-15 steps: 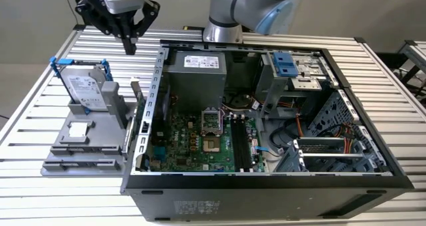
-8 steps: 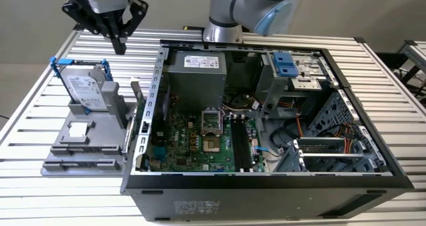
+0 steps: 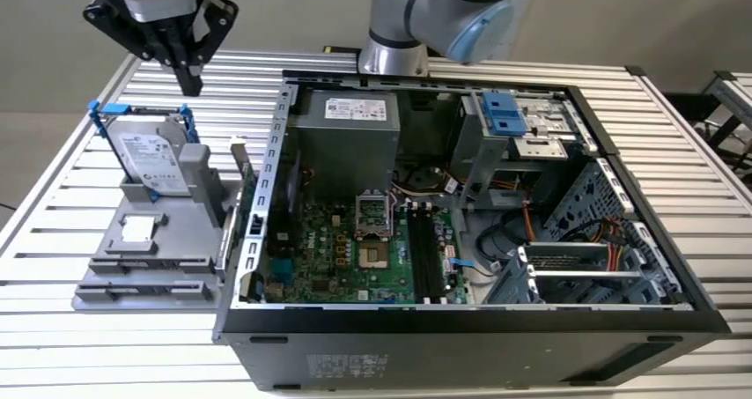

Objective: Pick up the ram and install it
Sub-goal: 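Reach for the ram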

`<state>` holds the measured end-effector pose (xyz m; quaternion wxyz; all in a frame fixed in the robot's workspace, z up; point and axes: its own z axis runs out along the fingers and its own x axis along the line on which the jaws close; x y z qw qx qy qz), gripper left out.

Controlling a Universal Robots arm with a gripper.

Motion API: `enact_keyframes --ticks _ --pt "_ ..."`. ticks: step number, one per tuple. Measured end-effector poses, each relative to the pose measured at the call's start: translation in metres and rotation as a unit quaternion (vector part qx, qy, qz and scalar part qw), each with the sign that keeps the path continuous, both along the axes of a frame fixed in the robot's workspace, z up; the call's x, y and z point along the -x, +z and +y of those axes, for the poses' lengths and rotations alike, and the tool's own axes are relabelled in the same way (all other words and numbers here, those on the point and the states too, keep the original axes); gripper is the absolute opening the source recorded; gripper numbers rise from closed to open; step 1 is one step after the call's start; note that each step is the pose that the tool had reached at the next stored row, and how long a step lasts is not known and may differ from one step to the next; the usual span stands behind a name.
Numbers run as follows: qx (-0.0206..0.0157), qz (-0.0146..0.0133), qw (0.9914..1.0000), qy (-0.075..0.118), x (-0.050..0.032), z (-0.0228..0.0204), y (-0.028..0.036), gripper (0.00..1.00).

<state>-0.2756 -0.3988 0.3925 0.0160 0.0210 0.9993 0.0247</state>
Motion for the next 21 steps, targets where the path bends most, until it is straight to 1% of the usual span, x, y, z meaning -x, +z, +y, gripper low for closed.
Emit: enact_keyframes --ticks 17,21 --pt "0.0000 0.0000 0.99997 0.008 0.0448 0.0000 -0.0002 0.00" --pt "0.0000 0.0000 0.99996 0.009 0.0542 0.0000 -0.0002 0.00"
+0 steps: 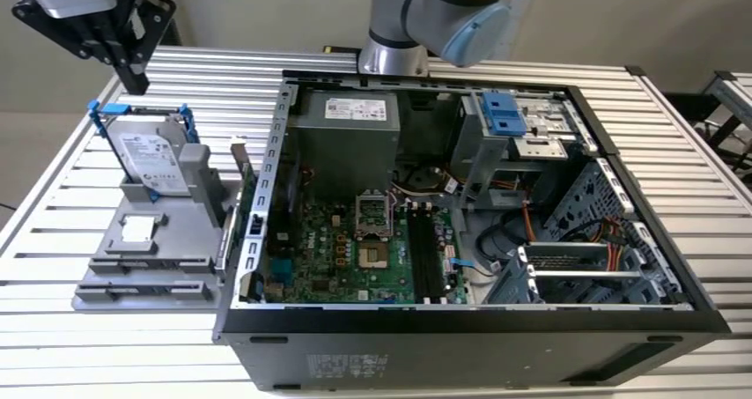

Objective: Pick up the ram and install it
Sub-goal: 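Reach for the ram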

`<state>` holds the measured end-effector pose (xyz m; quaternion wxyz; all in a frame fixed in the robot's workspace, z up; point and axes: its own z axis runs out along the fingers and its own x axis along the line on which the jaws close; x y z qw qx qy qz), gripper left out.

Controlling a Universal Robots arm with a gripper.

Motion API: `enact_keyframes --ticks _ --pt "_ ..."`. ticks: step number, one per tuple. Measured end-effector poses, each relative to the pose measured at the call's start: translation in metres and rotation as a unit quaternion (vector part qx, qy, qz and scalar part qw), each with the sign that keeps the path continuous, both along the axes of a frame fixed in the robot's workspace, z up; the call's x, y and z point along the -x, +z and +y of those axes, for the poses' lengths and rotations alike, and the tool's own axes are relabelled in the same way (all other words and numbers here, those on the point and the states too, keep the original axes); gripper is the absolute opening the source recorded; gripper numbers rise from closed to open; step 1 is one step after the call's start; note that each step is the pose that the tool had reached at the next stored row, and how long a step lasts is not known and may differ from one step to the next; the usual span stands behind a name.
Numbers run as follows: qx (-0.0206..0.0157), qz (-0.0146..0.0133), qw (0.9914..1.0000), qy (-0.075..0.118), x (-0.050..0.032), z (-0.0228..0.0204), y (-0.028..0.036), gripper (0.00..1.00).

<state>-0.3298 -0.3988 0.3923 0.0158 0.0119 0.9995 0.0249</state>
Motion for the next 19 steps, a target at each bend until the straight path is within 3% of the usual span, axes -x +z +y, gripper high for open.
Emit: enact_keyframes --ticks 10,19 --pt "0.0000 0.0000 1.00000 0.002 0.0177 0.0000 -0.0001 0.00" --pt "0.0000 0.0000 1.00000 0.002 0.0215 0.0000 -0.0001 0.00"
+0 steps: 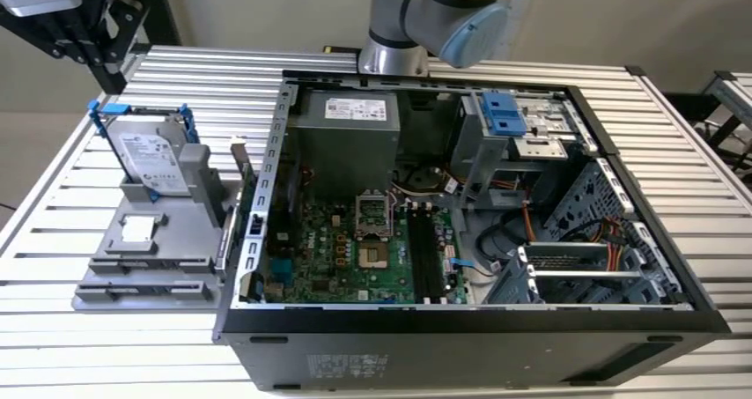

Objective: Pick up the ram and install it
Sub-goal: 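Reach for the ram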

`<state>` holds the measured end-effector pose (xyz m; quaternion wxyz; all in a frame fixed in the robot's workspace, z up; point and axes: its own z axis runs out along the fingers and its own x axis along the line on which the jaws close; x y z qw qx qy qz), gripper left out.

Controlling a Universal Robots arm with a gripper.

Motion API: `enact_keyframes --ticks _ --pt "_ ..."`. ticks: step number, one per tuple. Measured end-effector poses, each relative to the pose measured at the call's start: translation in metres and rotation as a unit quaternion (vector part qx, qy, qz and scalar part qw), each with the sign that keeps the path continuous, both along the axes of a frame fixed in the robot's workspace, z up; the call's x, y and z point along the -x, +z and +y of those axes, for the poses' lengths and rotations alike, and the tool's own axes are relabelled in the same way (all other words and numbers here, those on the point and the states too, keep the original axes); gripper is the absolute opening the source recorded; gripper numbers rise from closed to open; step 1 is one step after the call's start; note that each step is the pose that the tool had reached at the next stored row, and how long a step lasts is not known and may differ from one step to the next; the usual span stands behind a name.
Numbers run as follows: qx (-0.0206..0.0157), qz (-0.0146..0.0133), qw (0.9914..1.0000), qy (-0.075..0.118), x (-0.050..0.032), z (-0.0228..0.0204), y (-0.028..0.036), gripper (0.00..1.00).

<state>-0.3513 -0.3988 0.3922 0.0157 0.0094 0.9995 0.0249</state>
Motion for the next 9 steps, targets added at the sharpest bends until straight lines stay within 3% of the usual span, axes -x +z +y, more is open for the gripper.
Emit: enact_keyframes --ticks 5,9 --pt "0.0000 0.0000 1.00000 0.000 0.0002 -0.0019 0.0000 0.00" --pt "0.0000 0.0000 1.00000 0.000 0.0001 -0.0096 0.0000 0.00"
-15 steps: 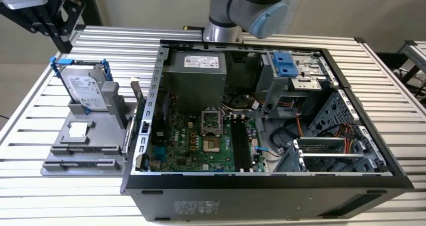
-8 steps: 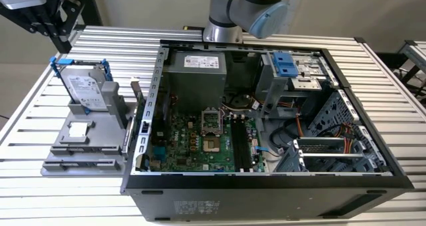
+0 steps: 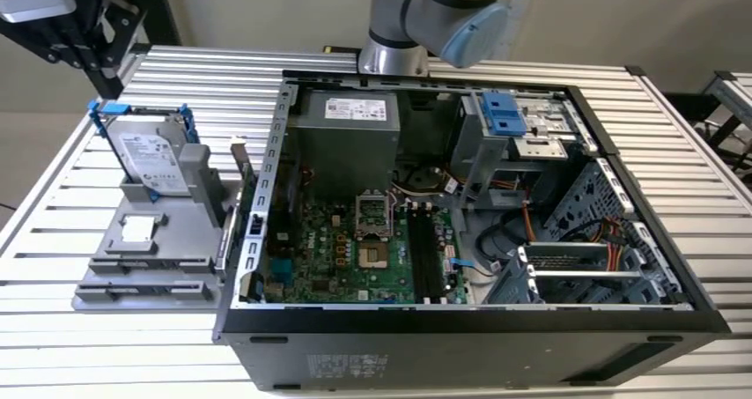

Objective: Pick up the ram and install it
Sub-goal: 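Reach for the ram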

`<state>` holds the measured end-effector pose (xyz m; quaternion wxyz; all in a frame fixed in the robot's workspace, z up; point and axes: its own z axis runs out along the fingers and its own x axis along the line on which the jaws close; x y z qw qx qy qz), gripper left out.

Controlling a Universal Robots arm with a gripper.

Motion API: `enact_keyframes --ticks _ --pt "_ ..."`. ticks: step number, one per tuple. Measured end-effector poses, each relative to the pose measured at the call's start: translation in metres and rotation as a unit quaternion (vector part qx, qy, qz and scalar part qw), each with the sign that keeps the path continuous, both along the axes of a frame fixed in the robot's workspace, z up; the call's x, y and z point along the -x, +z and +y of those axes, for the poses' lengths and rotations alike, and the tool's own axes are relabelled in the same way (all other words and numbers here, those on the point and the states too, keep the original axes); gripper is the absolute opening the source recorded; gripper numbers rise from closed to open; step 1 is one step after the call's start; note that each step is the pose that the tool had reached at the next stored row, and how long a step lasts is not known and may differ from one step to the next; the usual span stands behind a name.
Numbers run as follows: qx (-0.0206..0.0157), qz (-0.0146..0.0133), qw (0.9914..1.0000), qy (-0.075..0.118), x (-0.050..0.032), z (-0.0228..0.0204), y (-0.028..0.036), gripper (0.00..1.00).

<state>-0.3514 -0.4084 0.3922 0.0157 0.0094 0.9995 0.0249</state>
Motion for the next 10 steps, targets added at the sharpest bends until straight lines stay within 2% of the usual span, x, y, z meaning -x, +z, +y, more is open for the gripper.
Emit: enact_keyframes --ticks 10 --pt "0.0000 0.0000 1.00000 0.000 0.0000 -0.0224 0.0000 0.00"
